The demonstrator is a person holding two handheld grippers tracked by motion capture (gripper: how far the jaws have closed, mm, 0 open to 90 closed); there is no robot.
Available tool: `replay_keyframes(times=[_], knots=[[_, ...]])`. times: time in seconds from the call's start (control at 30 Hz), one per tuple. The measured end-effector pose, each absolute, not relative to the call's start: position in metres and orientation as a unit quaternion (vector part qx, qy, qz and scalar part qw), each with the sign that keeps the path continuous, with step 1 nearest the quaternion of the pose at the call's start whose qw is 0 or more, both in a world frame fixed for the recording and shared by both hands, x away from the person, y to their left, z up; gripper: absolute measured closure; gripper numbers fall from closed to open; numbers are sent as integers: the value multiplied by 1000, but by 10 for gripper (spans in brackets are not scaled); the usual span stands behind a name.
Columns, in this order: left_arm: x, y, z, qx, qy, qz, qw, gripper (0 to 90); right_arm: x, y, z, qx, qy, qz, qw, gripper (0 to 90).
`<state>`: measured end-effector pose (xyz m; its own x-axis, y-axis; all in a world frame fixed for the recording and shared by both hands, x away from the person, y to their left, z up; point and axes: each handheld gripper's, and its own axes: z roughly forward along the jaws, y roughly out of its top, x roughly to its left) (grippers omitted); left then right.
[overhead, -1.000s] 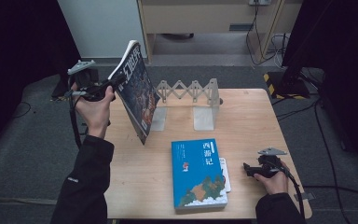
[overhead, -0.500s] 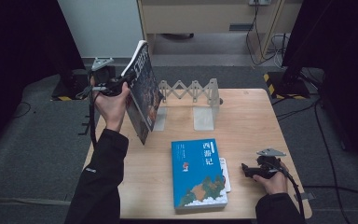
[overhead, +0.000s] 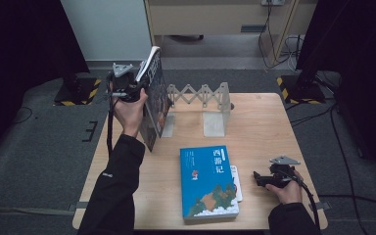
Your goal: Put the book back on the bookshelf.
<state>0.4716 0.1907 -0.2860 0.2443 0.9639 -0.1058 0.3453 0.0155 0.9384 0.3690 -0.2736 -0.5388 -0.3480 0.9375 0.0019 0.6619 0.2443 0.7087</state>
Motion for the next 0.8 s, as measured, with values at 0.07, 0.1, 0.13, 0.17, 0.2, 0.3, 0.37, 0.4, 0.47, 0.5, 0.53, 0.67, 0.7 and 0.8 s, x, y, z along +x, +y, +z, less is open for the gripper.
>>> replay_keyframes(times=[0.07, 0.1, 0.13, 0.17, 0.2, 0.3, 0.37, 0.4, 0.47, 0.5, 0.53, 0.67, 0.7, 0.8], knots=[[473, 189, -290, 624, 523, 329, 478, 823, 369, -274, -539, 528, 758, 315, 218, 35], [473, 188, -291, 625, 523, 331, 476, 823, 369, -274, -539, 527, 758, 316, 218, 35], [474, 188, -293, 624, 523, 335, 474, 823, 369, -274, -539, 528, 758, 316, 218, 34], [474, 187, -294, 623, 523, 338, 472, 823, 369, -274, -539, 528, 758, 316, 218, 35], [474, 186, -295, 622, 524, 339, 472, 823, 369, -274, -539, 528, 758, 316, 218, 34], [476, 186, -299, 623, 528, 337, 468, 823, 369, -274, -539, 528, 758, 316, 218, 35], [477, 186, -302, 621, 531, 333, 471, 823, 369, -274, -539, 528, 758, 316, 218, 35], [478, 186, -303, 621, 531, 332, 471, 823, 369, -273, -539, 528, 758, 315, 218, 35], [478, 185, -306, 623, 531, 331, 469, 823, 369, -274, -539, 528, 758, 316, 218, 34], [479, 184, -308, 624, 531, 331, 469, 823, 369, -273, -539, 528, 758, 316, 218, 35], [479, 183, -309, 624, 530, 333, 468, 823, 369, -274, -539, 528, 758, 316, 218, 35], [480, 182, -314, 625, 532, 336, 462, 823, 369, -273, -539, 528, 757, 316, 219, 35], [481, 182, -315, 626, 532, 336, 461, 823, 369, -273, -539, 528, 757, 316, 219, 34], [482, 183, -320, 625, 535, 334, 459, 823, 369, -274, -539, 528, 757, 316, 219, 35]])
